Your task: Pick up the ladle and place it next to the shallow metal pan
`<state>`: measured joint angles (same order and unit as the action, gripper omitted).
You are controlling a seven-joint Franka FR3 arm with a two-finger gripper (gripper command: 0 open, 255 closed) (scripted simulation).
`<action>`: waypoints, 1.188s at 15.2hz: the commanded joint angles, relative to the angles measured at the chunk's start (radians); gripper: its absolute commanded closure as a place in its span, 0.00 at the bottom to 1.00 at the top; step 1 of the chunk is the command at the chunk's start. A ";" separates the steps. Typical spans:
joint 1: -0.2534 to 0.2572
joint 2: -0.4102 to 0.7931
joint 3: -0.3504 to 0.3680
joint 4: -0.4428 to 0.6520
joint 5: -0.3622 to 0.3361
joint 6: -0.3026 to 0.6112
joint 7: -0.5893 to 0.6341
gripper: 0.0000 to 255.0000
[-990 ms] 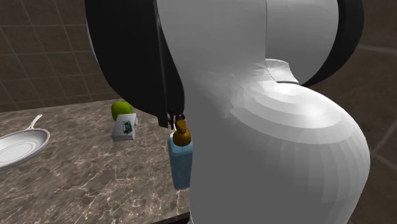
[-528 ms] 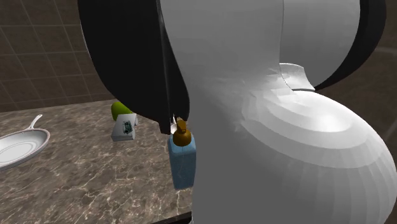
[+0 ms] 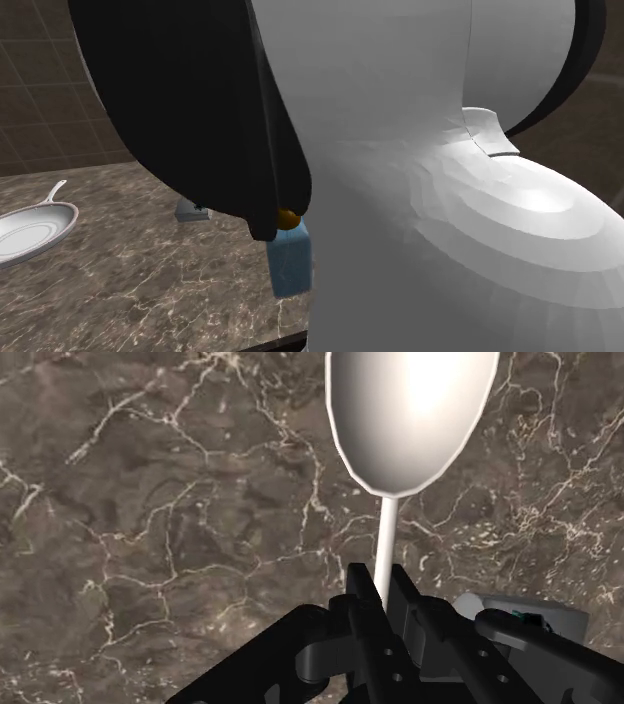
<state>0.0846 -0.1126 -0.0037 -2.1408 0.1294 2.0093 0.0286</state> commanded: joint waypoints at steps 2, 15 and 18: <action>0.036 -0.009 0.044 -0.009 0.007 0.009 0.077 1.00; 0.180 0.066 0.223 0.070 0.011 0.044 0.397 1.00; 0.214 0.106 0.260 0.115 -0.001 0.047 0.474 1.00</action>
<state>0.2874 -0.0189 0.2441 -2.0373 0.1319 2.0521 0.4756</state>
